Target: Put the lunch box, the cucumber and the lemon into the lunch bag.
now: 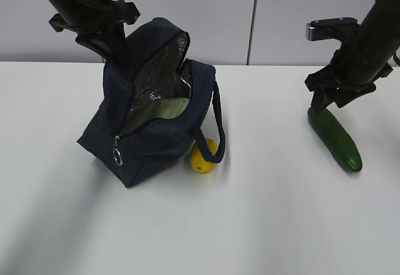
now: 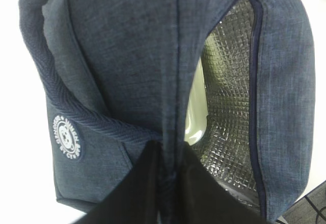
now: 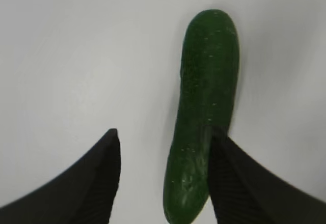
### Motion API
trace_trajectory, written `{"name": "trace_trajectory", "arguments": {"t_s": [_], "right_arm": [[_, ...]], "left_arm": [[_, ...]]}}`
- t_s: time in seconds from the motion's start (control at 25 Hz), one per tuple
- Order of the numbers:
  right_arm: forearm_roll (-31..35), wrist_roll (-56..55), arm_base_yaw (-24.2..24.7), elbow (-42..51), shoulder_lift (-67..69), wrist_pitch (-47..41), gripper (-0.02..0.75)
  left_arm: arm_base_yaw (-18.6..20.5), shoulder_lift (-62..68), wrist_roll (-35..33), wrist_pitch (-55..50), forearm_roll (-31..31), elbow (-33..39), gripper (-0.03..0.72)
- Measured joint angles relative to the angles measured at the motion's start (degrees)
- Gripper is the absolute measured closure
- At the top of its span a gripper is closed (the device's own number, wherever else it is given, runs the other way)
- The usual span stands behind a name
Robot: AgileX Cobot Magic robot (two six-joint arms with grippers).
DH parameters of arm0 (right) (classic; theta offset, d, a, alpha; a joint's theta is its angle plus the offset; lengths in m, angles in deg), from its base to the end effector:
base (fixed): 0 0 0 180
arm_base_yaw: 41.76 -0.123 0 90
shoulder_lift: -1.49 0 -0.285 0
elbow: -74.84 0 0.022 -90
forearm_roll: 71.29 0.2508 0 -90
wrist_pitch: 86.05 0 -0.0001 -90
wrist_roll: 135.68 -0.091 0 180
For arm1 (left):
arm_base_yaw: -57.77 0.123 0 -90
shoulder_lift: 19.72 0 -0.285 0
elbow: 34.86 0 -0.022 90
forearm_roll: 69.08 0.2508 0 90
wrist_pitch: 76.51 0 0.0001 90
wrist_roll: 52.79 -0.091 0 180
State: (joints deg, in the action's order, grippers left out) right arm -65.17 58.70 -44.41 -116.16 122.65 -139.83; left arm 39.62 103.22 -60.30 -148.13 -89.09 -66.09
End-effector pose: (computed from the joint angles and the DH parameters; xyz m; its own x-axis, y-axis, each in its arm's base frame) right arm 0.4149 0.0270 0.2140 -0.9293 -0.2291 -0.2898 -0.2478 0.9684 0.0290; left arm 0.4018 -0.1628 0.2947 -0.8983 0.3111 -0.3102 0.4039 0.8628 -0.3041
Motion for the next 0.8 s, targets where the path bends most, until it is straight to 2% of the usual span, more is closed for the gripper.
{"name": "trace_trajectory", "arguments": {"t_s": [0.48, 0.8], "right_arm": [[-4.42, -3.65, 0.00, -0.12, 3.13, -0.21, 0.330], [-4.06, -3.98, 0.00, -0.12, 6.56, -0.32, 0.330]], "left_arm": [[0.00, 0.00, -0.60, 0.00, 1.11, 0.00, 0.668], [0.00, 0.00, -0.83, 0.00, 1.33, 0.00, 0.668]]}}
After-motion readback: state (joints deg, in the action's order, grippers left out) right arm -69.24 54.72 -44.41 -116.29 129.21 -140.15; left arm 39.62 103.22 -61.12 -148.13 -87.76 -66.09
